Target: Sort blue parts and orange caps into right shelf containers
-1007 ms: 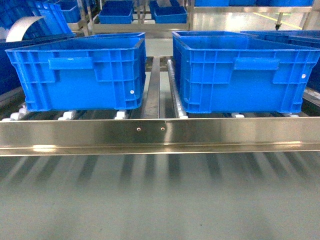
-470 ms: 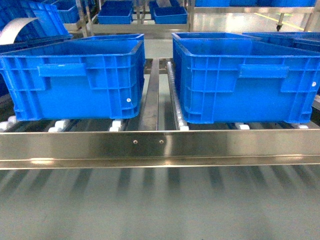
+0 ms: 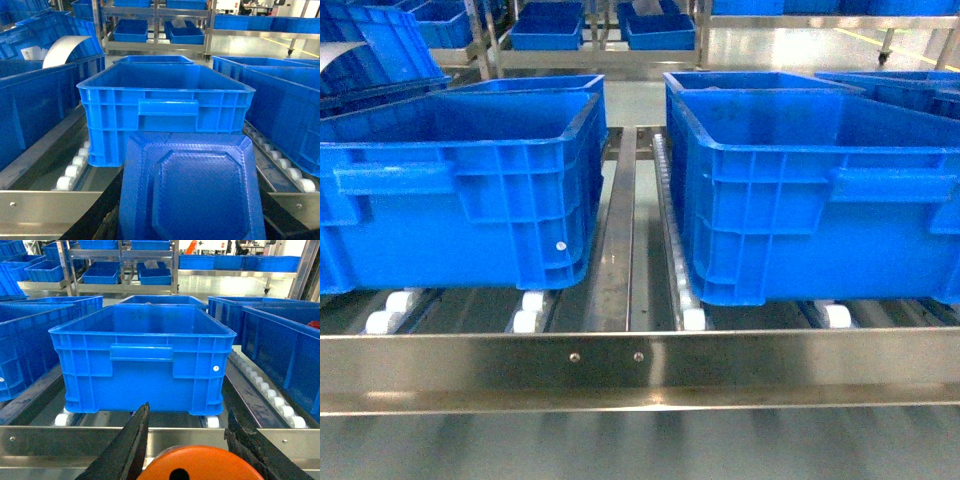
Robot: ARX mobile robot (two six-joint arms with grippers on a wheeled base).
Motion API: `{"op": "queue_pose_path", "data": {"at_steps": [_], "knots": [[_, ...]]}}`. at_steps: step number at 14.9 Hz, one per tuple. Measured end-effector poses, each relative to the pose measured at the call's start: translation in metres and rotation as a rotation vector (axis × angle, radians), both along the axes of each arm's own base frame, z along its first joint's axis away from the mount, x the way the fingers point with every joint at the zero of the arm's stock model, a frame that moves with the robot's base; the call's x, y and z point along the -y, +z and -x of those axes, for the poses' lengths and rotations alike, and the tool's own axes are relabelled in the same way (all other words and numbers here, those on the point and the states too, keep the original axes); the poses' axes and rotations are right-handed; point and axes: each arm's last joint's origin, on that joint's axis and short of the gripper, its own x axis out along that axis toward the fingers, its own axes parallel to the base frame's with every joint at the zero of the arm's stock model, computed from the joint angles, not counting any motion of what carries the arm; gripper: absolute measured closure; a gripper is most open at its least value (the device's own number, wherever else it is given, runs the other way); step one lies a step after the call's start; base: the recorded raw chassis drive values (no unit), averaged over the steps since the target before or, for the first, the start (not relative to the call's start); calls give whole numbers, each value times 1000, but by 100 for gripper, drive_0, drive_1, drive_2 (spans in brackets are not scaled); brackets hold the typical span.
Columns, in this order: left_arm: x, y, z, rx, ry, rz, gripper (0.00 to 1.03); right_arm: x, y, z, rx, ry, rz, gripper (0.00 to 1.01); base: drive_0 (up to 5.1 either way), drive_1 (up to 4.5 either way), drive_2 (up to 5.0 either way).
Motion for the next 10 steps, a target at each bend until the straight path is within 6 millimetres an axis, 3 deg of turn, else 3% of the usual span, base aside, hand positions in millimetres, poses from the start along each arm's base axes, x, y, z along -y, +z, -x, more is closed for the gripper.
{"op": "queue_pose_path", "data": {"at_steps": [8,10], "knots": [[0,0,0,0,0,0,59,0,0,0,-1,0,0,59,6,439,-427],[0,0,0,-1,1,0,59,0,0,0,-3,0,0,59,1,137,-135]]}}
